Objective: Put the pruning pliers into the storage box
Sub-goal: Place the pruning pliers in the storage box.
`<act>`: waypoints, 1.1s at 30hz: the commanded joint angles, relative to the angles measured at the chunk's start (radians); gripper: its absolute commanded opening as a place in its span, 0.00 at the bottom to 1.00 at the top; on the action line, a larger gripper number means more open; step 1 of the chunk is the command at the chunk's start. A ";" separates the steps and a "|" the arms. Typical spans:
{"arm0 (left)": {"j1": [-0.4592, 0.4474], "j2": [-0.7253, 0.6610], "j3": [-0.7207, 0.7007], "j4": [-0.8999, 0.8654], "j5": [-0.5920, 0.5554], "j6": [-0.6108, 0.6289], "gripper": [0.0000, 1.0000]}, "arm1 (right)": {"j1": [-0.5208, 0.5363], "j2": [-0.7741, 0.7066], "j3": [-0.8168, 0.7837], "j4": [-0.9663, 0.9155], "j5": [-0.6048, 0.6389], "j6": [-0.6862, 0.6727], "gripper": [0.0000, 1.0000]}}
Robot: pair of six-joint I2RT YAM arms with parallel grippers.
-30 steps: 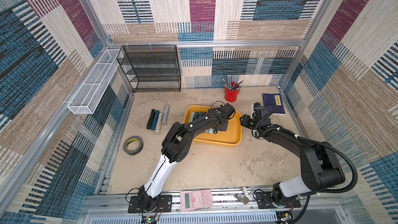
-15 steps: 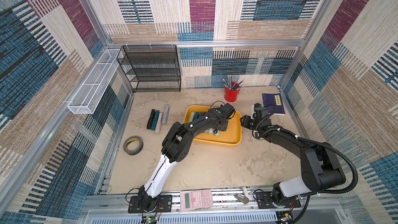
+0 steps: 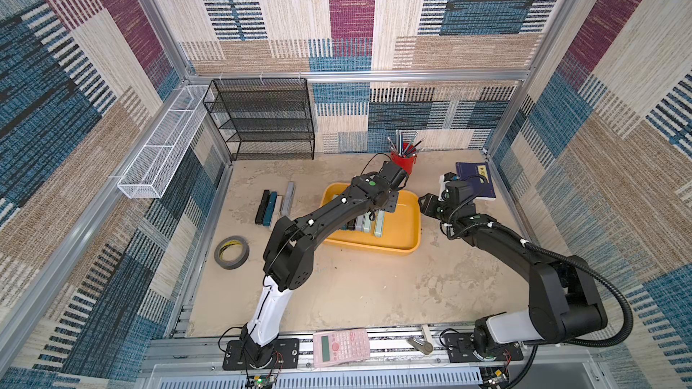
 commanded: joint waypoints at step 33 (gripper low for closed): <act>0.478 -0.304 -0.672 0.322 0.325 0.093 0.50 | 0.256 0.418 0.199 0.059 -0.204 0.189 0.55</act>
